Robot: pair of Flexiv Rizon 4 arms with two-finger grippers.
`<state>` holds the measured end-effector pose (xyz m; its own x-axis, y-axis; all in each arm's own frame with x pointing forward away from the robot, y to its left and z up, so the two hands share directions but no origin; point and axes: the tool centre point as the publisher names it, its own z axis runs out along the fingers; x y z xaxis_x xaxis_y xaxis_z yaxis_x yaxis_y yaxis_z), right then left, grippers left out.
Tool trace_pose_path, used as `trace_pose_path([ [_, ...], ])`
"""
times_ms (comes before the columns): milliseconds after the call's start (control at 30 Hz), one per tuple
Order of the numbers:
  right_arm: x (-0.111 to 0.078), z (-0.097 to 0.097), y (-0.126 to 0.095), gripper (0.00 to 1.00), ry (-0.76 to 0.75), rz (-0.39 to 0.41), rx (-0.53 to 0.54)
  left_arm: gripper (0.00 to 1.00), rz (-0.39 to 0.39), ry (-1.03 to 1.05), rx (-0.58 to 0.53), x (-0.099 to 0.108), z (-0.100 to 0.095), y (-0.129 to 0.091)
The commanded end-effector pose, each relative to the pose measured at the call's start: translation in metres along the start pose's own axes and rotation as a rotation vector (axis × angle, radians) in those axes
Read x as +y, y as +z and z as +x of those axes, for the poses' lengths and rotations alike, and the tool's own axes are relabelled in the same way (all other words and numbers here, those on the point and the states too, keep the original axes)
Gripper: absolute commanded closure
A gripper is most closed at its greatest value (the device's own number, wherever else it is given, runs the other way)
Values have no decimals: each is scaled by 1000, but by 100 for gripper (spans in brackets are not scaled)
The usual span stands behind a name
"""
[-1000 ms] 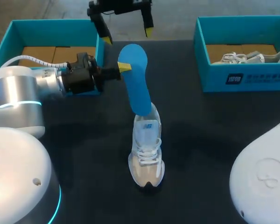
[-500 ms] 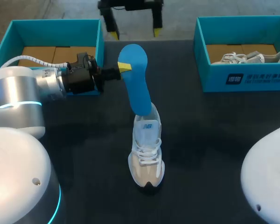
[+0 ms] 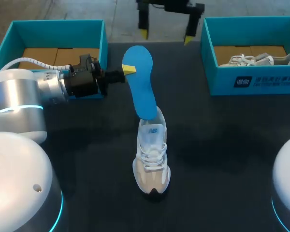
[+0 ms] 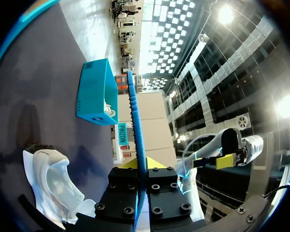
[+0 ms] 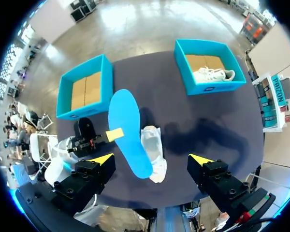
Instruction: Take the shoe out of the shoebox, open the shoe tongue, remove and reinsert the insole, then place the shoe into the shoebox
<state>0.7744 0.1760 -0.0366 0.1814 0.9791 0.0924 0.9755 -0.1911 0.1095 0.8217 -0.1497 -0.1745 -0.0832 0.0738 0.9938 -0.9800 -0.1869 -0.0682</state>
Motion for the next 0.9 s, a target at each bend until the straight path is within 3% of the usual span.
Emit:
trace_pose_path([
  [33,1,-15,5,0,14,14,498,100,-1,0,-2,0,0,-1],
  [333,3,-27,20,0,24,39,770,100,-1,0,-2,0,0,-1],
  [900,-1,-29,33,0,9,21,1093,100,-1,0,-2,0,0,-1],
])
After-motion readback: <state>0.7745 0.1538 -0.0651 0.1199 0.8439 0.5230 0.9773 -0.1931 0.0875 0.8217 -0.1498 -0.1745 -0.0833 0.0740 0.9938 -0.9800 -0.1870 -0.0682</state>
